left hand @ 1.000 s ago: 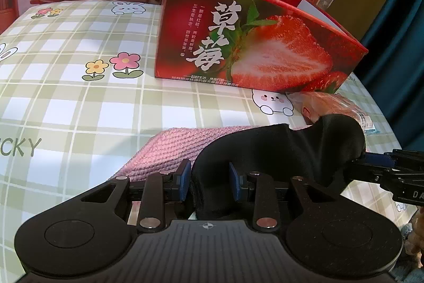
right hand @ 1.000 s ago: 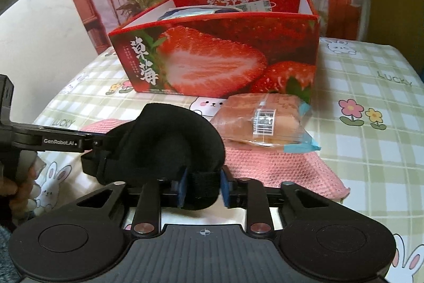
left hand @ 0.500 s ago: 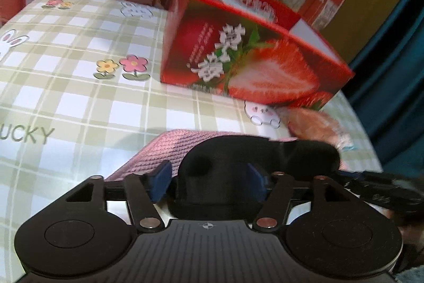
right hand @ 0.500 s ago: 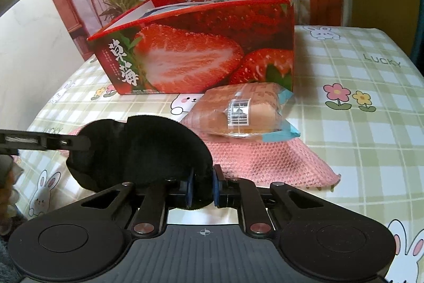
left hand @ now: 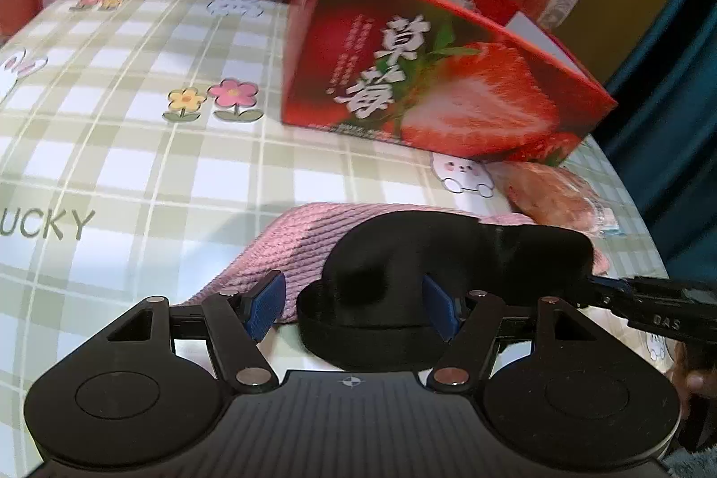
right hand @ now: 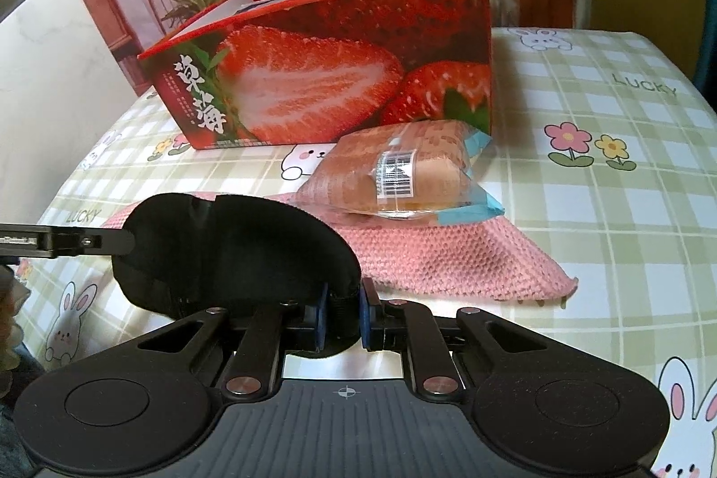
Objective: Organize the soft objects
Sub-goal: 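Lift the black eye mask with both grippers and carry it over the box, then lower the eye mask into the red box and open both grippers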
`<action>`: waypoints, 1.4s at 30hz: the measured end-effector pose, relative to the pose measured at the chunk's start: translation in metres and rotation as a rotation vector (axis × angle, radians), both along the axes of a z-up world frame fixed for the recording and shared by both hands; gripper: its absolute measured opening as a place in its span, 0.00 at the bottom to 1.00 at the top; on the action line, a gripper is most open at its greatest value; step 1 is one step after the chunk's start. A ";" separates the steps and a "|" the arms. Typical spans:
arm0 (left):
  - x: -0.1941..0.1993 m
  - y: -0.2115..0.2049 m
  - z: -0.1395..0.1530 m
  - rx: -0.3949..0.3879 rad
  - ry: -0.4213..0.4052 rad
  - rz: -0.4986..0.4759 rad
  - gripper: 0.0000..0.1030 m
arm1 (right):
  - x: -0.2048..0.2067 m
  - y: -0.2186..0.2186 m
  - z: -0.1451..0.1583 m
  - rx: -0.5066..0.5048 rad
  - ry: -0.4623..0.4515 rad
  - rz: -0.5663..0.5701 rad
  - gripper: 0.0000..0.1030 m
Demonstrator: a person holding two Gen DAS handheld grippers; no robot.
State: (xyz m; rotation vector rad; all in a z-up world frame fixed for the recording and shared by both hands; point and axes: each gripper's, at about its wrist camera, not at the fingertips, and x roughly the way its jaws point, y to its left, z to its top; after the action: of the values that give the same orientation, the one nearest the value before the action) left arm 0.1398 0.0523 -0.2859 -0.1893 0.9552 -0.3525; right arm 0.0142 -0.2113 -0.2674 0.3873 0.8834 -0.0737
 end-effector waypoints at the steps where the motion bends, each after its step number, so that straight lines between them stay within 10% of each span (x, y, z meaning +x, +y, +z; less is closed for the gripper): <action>1: 0.001 0.001 -0.002 -0.008 0.008 0.002 0.67 | 0.000 0.000 0.000 0.000 0.001 0.000 0.13; 4: 0.002 -0.001 -0.003 -0.003 -0.002 -0.010 0.67 | 0.000 -0.001 -0.002 0.003 0.005 0.000 0.13; 12: -0.012 -0.009 0.024 0.018 -0.086 -0.058 0.14 | -0.002 0.001 0.007 0.018 -0.020 0.017 0.12; 42: 0.038 -0.035 0.145 -0.024 -0.438 -0.043 0.10 | 0.044 -0.025 0.121 -0.151 -0.362 0.074 0.08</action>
State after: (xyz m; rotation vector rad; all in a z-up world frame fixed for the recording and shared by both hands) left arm 0.1779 0.0175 -0.1410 -0.1066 0.5231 -0.4243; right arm 0.0581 -0.2367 -0.1464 0.2163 0.5296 -0.0012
